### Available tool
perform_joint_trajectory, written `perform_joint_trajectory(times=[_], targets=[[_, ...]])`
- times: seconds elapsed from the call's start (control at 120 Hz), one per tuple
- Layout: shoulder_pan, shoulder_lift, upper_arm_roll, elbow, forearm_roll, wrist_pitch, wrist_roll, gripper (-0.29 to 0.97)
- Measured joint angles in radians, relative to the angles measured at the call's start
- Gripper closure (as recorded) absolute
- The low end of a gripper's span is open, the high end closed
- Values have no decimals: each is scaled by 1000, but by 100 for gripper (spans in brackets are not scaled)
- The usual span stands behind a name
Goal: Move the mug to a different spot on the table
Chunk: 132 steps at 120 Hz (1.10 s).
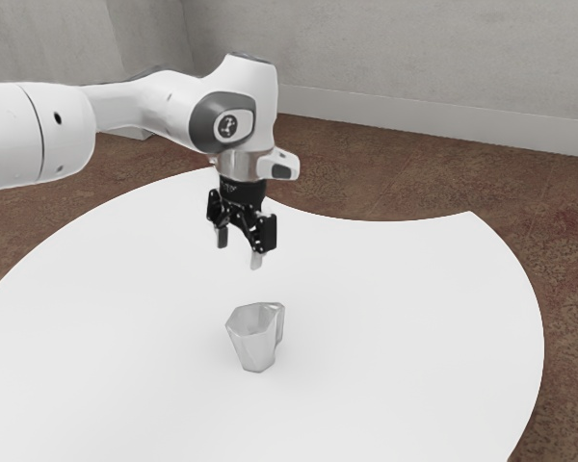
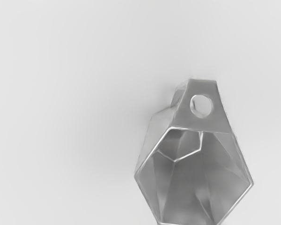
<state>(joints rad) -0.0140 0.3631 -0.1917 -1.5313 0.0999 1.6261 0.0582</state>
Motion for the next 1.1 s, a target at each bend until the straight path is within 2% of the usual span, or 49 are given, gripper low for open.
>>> perform_joint_trajectory(times=[0.567, 0.767, 1.1], targets=[[-1, 111, -30, -91, 2, 276, -1, 0], [-1, 141, -41, -98, 33, 318, -15, 0], [-4, 146, -67, -126, 48, 342, -33, 0]])
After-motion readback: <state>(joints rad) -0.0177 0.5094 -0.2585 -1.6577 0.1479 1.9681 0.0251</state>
